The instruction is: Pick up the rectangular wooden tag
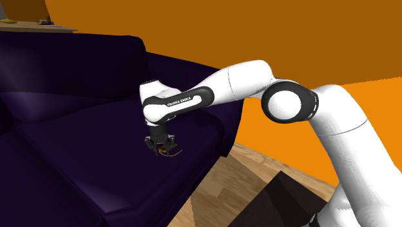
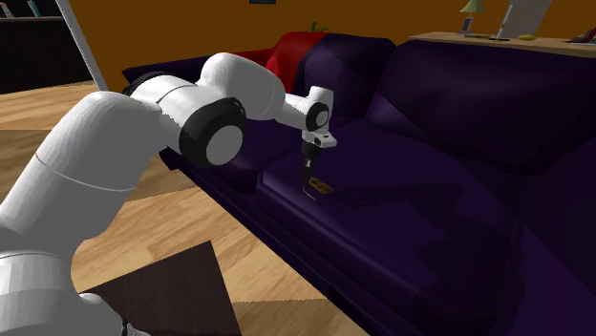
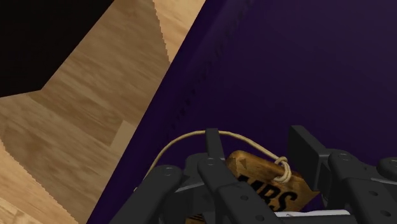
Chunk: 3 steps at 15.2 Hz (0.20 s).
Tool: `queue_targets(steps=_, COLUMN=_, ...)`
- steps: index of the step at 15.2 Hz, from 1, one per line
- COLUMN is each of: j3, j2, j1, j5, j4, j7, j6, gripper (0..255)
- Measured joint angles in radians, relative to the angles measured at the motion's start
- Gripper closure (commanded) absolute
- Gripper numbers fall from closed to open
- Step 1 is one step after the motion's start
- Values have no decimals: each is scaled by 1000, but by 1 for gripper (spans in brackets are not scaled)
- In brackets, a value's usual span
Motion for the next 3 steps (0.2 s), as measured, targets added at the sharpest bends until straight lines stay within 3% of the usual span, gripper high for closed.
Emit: queue_targets(steps=3, j3=2, j2=-16, j1=-2, j5=3, j4=8, j7=-2, j6=-24, gripper=255)
